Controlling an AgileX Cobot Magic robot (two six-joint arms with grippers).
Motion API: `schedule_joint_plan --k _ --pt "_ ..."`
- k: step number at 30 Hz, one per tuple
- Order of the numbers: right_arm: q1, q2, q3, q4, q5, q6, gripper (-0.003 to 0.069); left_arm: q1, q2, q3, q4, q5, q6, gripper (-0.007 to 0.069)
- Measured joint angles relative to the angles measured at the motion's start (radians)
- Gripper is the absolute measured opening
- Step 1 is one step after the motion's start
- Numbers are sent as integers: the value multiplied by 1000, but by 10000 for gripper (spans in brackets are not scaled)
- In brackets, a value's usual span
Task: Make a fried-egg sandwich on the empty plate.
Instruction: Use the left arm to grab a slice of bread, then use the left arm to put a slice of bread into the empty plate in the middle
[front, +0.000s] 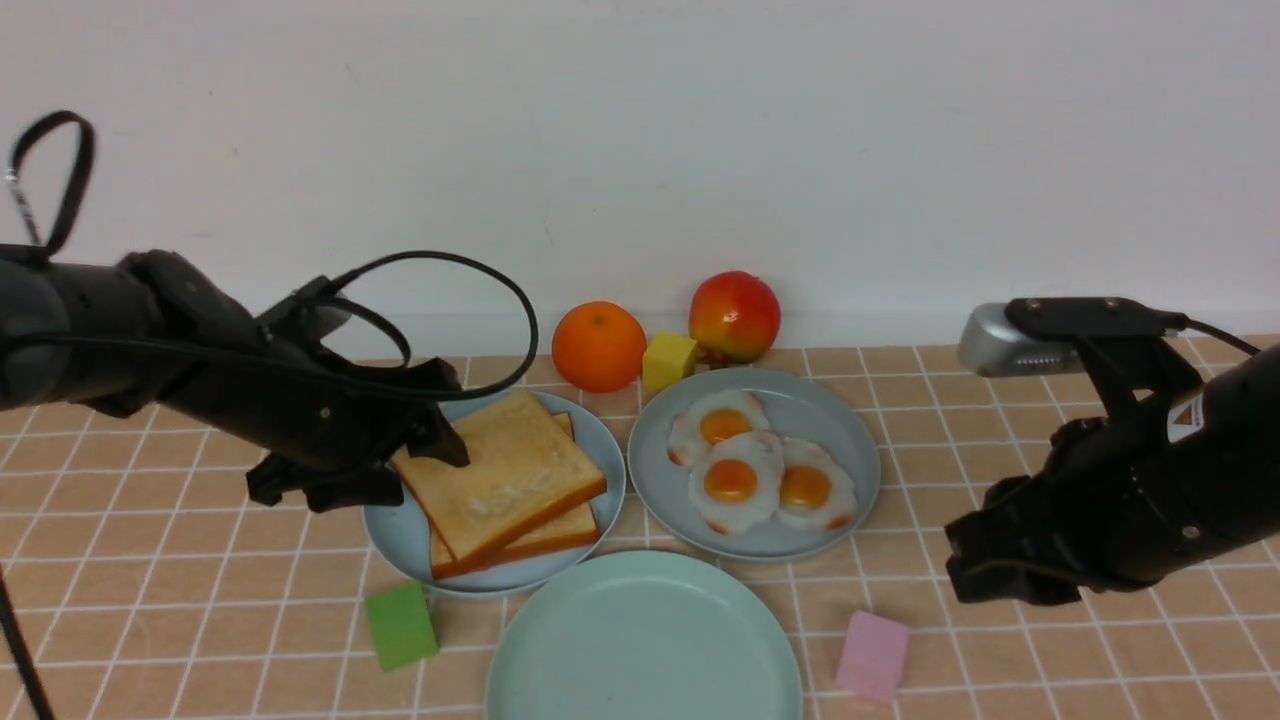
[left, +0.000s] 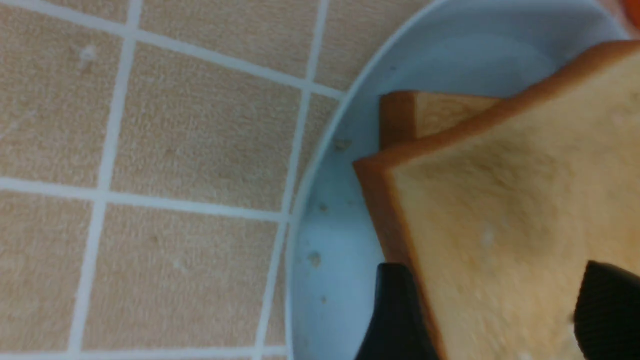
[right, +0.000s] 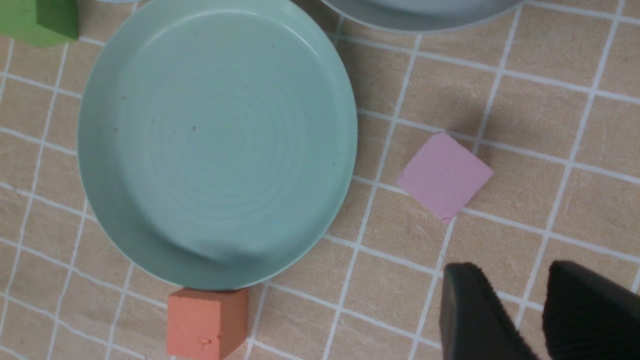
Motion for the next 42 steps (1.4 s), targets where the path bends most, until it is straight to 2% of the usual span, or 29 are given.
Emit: schedule_joint_plan --k 7,12,14,20,28,31,33,37,40,42 --pt "0 0 0 0 12 0 239 -1 55 -17 7 -14 -54 479" --pt "0 0 0 1 13 0 239 -1 55 -19 4 -21 -45 436" --pt "0 0 0 4 13 0 239 -2 55 -19 1 -22 -43 364" --pt "0 0 0 4 18 0 239 -2 51 -21 -2 -21 -43 218" --pt "0 0 0 3 25 0 239 -1 -88 -21 14 4 -43 116" --pt "0 0 0 3 29 0 239 0 -169 -21 19 27 -42 101" --pt "0 0 0 1 31 0 239 0 -212 -21 20 52 -30 101" --pt "0 0 0 0 34 0 239 0 -297 -20 18 184 68 101" --pt "0 0 0 1 35 0 239 0 -306 -12 -22 299 140 101" --pt "0 0 0 0 35 0 239 0 -305 32 -111 395 236 101"
